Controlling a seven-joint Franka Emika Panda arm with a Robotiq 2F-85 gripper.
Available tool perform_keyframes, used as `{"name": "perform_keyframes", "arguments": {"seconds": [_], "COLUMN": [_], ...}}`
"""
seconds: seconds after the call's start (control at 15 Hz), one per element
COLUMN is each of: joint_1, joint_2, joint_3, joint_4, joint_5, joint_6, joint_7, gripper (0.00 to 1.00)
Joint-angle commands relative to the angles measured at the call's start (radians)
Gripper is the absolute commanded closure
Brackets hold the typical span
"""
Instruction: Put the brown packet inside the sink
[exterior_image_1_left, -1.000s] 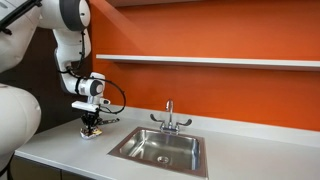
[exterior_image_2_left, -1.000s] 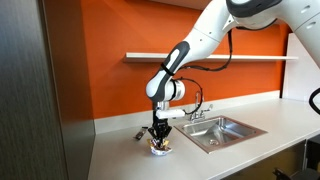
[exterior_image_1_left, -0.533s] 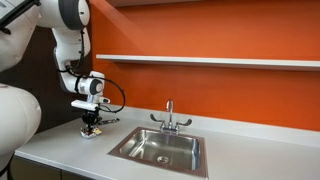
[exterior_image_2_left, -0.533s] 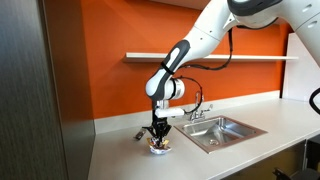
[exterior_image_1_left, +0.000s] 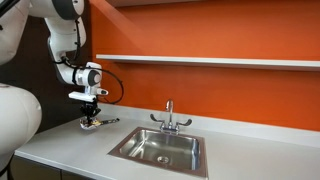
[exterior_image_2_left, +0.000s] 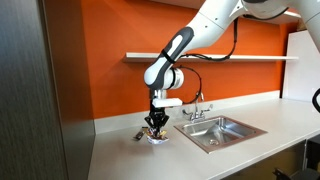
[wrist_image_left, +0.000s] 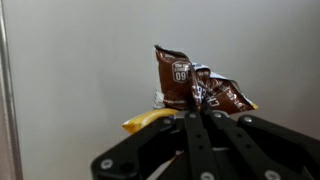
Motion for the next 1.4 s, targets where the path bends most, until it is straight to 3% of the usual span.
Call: {"name": "perform_keyframes", "arguments": {"seconds": [0.0, 0.8, 1.33], "joint_1": [-0.006, -0.124, -0.234], "joint_2": [-0.099, -0.304, -0.348], "joint_3": [0.007, -0.057, -0.131], "joint_4": [-0.061, -0.286, -0.349], "joint_5": [-0.027, -0.017, -0.013], "joint_6": [-0.035, -0.01, 0.004], "joint_7": [0.052, 0.063, 0.048], "gripper": [0.99, 0.99, 0.99]}}
